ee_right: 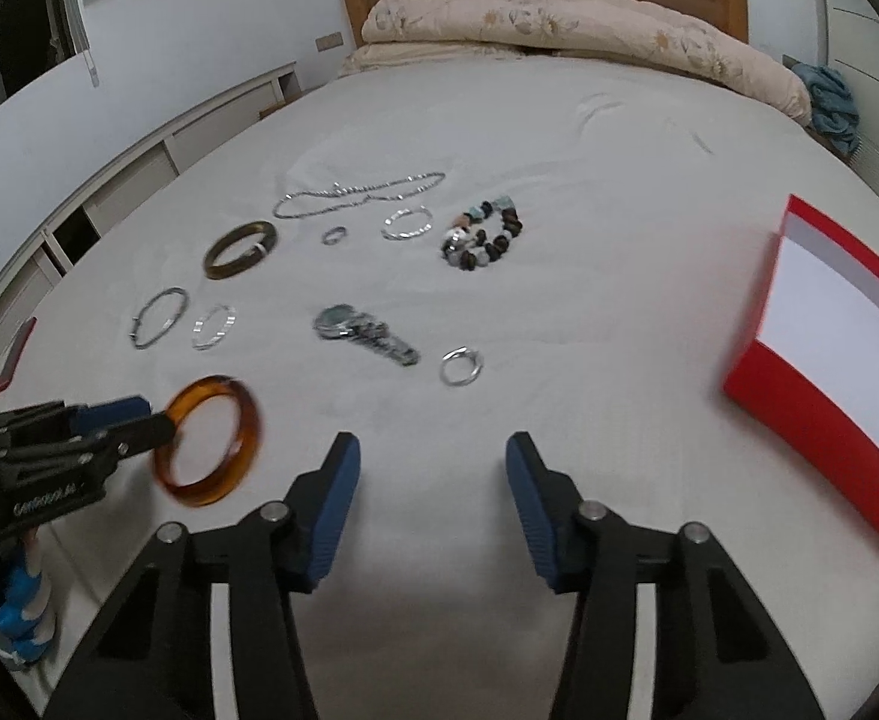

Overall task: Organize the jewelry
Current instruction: 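Grasp the amber bangle with the left tool while the right tool grasps a small silver ring, then carry the amber bangle and silver ring into the red box and release both, then lift both open tools away from the box back toward the jewelry, then grasp the silver bangle with the left tool while the right tool grasps the twisted silver hoop, then carry the silver bangle and twisted hoop into the red box and release both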

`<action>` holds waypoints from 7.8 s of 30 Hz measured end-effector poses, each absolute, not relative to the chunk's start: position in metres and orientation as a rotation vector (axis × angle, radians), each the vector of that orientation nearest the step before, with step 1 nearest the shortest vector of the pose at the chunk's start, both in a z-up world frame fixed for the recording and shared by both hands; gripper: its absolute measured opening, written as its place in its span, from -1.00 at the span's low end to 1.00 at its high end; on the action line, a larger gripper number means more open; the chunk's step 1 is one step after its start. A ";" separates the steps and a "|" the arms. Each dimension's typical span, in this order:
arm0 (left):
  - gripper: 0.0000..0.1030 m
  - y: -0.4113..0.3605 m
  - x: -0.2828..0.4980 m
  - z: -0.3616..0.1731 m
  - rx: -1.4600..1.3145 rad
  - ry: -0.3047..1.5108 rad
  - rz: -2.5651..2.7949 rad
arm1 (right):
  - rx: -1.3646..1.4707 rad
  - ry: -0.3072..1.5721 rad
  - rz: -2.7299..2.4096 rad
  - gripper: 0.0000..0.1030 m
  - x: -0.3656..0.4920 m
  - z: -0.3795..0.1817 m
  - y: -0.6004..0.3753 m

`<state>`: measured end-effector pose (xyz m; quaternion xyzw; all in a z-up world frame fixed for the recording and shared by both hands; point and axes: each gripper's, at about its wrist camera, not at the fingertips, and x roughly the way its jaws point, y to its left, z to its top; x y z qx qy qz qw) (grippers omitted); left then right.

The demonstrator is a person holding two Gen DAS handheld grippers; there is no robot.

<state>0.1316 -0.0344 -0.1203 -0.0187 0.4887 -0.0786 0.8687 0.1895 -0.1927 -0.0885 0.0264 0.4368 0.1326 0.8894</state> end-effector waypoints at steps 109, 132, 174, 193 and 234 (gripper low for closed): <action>-0.29 -0.323 0.188 -0.126 0.164 1.089 -0.330 | -0.099 0.935 0.200 -0.07 0.191 -0.051 -0.432; -0.03 -0.131 0.102 0.006 0.153 0.854 -0.167 | -0.009 0.749 0.162 -0.06 0.063 0.088 -0.341; -0.14 0.110 0.201 -0.105 -0.045 0.969 0.045 | 0.078 0.987 0.472 -0.35 0.218 -0.058 -0.075; -0.42 0.100 0.237 -0.137 0.092 1.007 -0.013 | -0.047 1.021 0.503 -0.89 0.283 -0.114 -0.023; -0.95 -0.144 0.166 0.004 0.181 0.806 -0.292 | 0.090 0.806 0.154 -0.89 0.151 0.017 -0.288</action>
